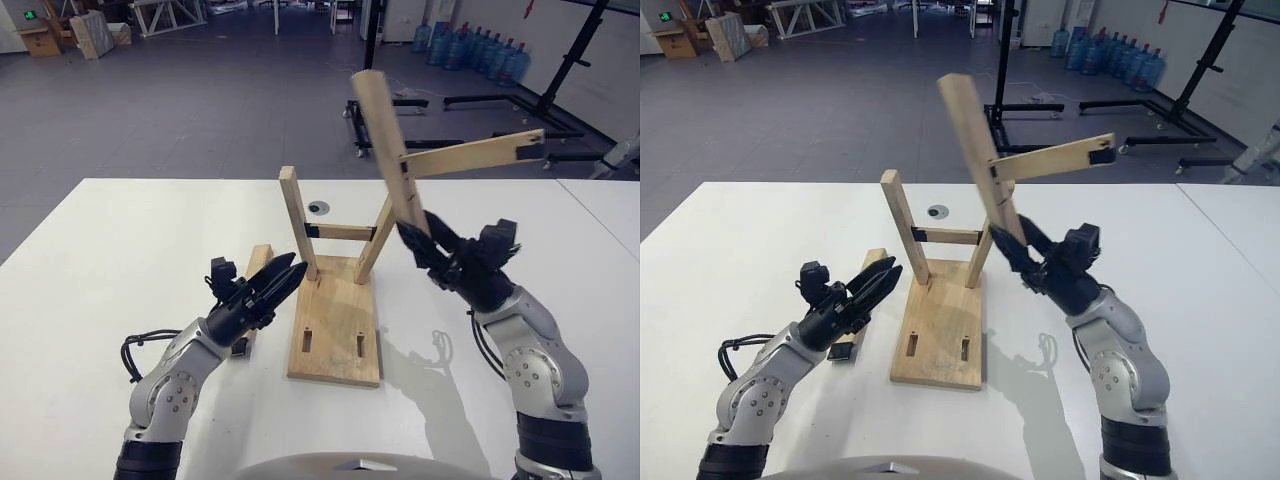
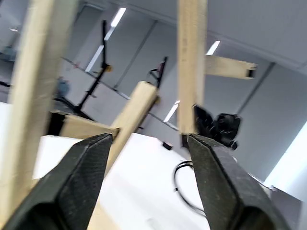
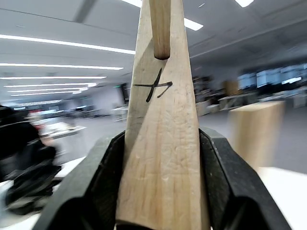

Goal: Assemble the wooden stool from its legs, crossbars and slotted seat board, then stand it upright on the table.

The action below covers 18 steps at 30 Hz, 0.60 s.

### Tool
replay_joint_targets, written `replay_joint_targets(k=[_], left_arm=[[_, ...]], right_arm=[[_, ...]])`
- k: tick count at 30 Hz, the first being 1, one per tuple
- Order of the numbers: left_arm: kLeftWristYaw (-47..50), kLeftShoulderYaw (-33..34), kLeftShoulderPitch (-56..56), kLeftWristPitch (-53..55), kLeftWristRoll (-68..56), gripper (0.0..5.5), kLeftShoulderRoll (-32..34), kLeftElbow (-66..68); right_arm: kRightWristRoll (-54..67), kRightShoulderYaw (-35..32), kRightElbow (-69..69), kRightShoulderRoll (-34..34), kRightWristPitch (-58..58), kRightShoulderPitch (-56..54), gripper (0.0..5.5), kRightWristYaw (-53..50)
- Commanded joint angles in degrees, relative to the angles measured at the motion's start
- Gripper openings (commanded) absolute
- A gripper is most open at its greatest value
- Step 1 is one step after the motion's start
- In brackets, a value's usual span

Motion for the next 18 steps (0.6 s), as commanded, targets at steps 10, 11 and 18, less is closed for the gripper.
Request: replay_joint_targets(k=[10, 11, 18], left_arm=[[-2.8, 3.13, -1.43, 8.4, -15.25, 3.95, -0.47, -4.39], [-3.14, 3.17, -1.29, 8.81, -15.8, 3.95, -0.12, -4.68], [-2.33, 3.96, -2.15, 11.16, -17.3, 3.95, 1.64, -4.78]], right_arm=[[10.47, 8.75, 6.48, -5.9, 14.55, -1.51, 2.04, 16.4], [10.82, 8.78, 6.61, -6.12, 15.1, -1.47, 2.04, 16.86], [9.52, 12.1, 7.19, -7.33, 17.32, -1.71, 2.04, 19.96]])
